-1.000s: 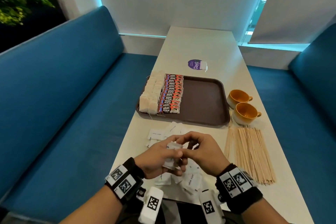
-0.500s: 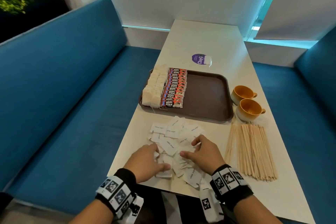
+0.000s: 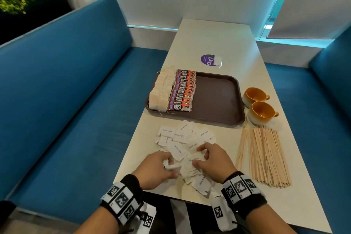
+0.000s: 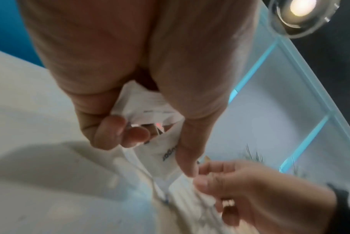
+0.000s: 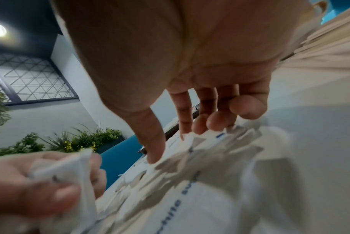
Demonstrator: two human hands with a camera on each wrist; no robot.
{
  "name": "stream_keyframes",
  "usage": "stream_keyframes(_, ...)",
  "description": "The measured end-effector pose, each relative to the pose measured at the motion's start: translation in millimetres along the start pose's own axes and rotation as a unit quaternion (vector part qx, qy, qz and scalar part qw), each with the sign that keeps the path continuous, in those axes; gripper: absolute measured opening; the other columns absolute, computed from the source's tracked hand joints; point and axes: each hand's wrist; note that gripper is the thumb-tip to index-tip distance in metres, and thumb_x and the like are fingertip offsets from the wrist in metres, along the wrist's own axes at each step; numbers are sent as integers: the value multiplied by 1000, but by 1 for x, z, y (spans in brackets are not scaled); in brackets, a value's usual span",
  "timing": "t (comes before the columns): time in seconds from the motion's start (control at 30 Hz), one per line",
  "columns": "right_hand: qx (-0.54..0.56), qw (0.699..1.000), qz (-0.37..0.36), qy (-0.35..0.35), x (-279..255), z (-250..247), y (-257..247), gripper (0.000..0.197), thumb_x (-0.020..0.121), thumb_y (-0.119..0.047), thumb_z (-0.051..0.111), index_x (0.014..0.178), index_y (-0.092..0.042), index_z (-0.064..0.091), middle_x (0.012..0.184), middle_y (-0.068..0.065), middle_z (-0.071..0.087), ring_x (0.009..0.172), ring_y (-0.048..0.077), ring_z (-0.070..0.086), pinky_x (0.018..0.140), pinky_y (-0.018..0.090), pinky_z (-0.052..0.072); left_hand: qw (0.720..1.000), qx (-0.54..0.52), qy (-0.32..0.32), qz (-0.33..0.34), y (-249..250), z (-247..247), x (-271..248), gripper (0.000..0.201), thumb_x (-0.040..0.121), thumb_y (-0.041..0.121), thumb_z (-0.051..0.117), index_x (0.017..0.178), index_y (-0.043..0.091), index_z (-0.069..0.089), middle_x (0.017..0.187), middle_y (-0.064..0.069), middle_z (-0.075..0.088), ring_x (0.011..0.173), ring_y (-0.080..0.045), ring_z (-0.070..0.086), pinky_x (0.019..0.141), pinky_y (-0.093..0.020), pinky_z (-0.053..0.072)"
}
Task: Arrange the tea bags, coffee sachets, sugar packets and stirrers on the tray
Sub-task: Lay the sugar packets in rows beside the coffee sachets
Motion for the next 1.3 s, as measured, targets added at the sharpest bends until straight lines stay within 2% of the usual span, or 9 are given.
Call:
stream_keyframes(0.27,34,999,-19,7,3,-2,0,25,78,-29,83,88,-27,60,94,-6,63,84,10,58,75,24,50,958,-278,60,-29,14,-32,9,9,102,4,47,98,11,48,93,-14,70,76,-24,66,63,-34,52)
stream_keyframes(0.43,165,986,-13,36,4,-11,11,17,81,-16,83,82,-19,66,79,-2,69,68,10,61,65,22,51,997,-53,41,-46,23,-29,30,26,95,9,47,108,31,51,89,-3,55,59,-15,51,53,-25,40)
stream_keyframes(0.53,270,962,-4,45,1,-23,15,13,86,-8,78,93,-16,70,85,3,73,74,18,69,66,25,57,993,64,63,-82,29,-17,41,23,92,32,59,112,28,49,113,0,54,84,-17,63,66,-27,49)
stream_keyframes(0.63,368,929,21,35,-6,-36,19,10,94,-1,67,100,-6,72,95,15,75,81,28,74,71,39,64,980,153,81,-99,28,-8,47,54,85,54,71,124,24,47,119,0,55,104,-22,61,85,-34,50)
stream_keyframes(0.77,409,912,26,13,-14,-48,29,9,93,2,66,95,2,75,97,23,72,83,32,72,73,39,63,976,182,65,-97,30,-4,52,60,86,54,73,131,20,49,127,-3,54,111,-25,59,92,-35,50)
stream_keyframes(1.0,290,957,8,-9,-23,-44,30,14,82,2,77,92,-8,76,86,10,77,78,24,74,76,32,62,986,136,38,-88,32,-5,49,67,92,38,72,149,14,46,150,-4,48,135,-26,49,111,-37,41)
stream_keyframes(1.1,238,969,-11,-63,-23,-36,19,21,78,-1,81,95,-12,76,86,6,77,75,16,73,74,28,61,997,37,39,-54,33,-12,43,14,88,29,75,97,20,68,106,-1,69,103,-23,64,92,-36,51)
stream_keyframes(1.17,172,980,-35,-96,-20,-30,7,27,76,-7,83,100,-18,75,89,0,76,78,12,72,74,25,60,997,-59,38,-36,28,-18,40,30,87,18,76,68,19,52,72,3,61,68,-16,57,64,-32,48)
stream_keyframes(1.3,28,991,-68,-115,-8,-19,-15,48,75,-16,82,119,-28,68,102,-9,67,87,6,64,79,18,53,949,-310,32,-39,22,-34,28,31,95,3,62,70,15,48,88,-12,71,69,-19,60,59,-30,48)
Point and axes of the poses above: each hand's wrist, its own x-axis towards the middle knuckle, its own z-axis out of the palm, y = z × x
